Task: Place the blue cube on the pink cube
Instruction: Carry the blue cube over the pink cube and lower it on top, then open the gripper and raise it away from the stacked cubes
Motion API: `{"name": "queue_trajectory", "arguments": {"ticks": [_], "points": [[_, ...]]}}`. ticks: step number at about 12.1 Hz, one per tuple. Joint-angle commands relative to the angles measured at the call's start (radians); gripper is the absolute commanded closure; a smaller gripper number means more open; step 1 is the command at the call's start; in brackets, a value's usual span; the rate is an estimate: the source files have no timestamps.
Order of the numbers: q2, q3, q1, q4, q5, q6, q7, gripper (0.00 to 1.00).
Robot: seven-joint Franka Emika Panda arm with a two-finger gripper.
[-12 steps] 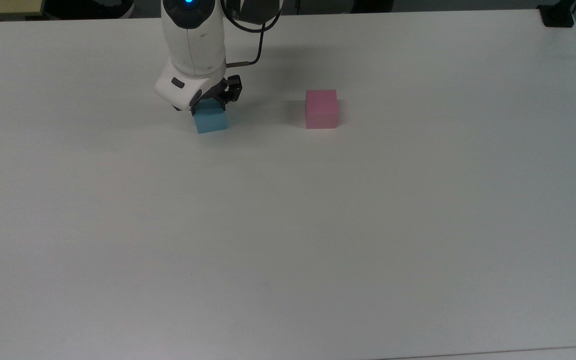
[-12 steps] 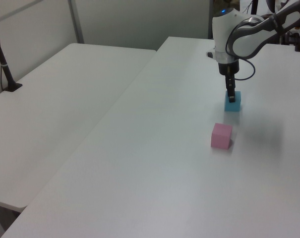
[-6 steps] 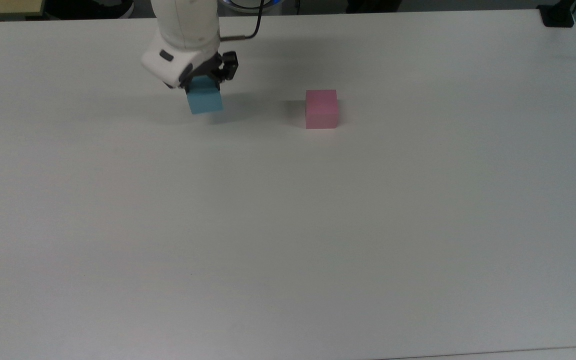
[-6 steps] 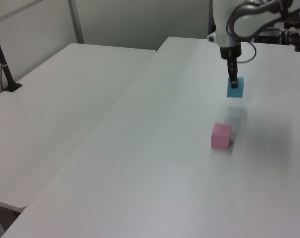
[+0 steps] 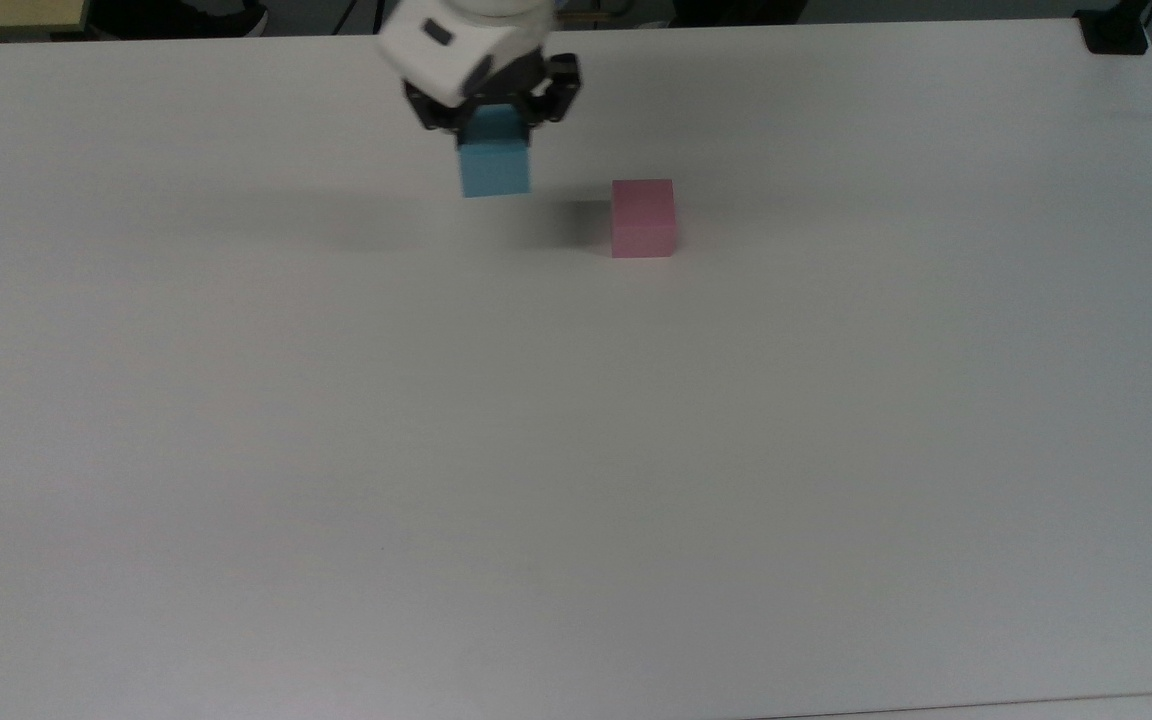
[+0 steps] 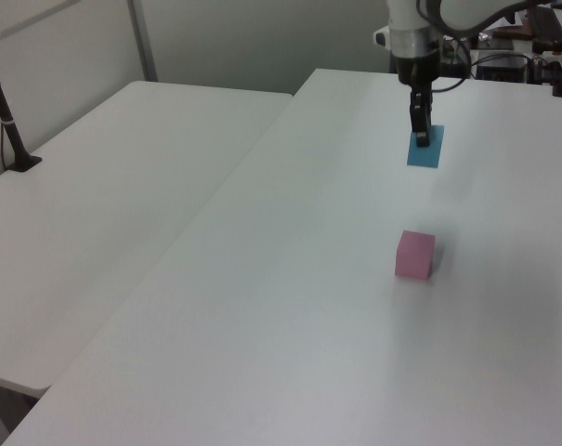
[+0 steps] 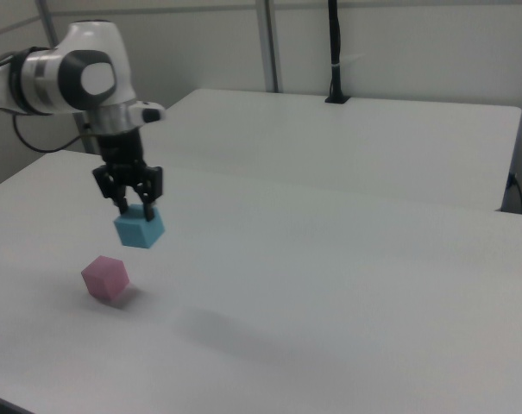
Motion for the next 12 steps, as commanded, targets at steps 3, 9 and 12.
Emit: {"name": "queue_trajectory", "arguments": {"ticks": [3,9,12], "points": [[0.044,0.055,0.174,0.011,0.002,-0.01,0.249,0.8],[0.144,0.057,0.204,-0.037,0.002,0.116,0.311,0.79],[0.145,0.057,0.203,-0.061,0.002,0.139,0.311,0.79]]}}
